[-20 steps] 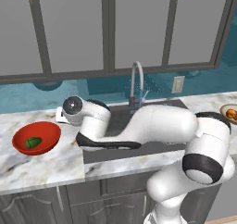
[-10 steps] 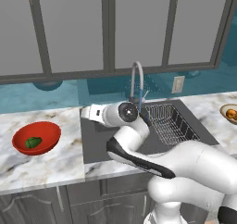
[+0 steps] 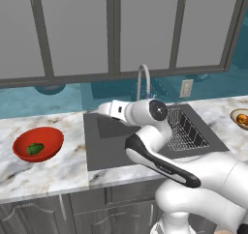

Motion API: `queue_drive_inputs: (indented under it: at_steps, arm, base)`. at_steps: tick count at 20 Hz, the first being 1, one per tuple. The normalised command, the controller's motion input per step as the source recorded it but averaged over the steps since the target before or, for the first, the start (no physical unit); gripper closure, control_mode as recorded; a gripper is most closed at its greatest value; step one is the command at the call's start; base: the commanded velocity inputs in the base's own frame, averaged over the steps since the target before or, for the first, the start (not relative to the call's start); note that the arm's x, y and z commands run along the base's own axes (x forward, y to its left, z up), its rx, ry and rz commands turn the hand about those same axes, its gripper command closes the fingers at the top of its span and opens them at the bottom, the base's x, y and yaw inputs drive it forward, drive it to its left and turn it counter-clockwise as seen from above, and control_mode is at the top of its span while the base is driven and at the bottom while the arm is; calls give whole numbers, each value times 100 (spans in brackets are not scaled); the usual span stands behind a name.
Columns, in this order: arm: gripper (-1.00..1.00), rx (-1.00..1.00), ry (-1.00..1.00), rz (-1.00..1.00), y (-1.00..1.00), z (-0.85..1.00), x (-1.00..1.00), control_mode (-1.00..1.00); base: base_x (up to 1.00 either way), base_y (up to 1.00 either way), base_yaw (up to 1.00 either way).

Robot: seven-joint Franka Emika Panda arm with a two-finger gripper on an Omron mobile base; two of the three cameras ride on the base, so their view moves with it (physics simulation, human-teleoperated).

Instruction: Pick the peachs from the sink and place them in one bowl. Place the avocado in the other bowl. Then turn off the sink faucet.

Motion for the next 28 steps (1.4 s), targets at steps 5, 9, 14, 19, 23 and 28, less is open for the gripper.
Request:
queue_drive_inputs:
  at_steps: [5,9,14,19,23,28]
  arm:
    - [-100,0,0,13,-19,19,-18,-100]
    - [-100,2,-1,3,-39,2,-28,-100]
    - [-100,9,-4,0,-35,0,-44,-100]
    - [-100,31,-11,-8,-28,4,-60,-100]
    - [-100,45,-8,-31,-15,12,-36,-100]
    - [-100,44,-5,-34,-11,0,-13,-100]
  base:
    - [0,0,0]
    - [0,0,0]
    - [0,0,0]
    - [0,0,0]
    - [0,0,0]
    - [0,0,0]
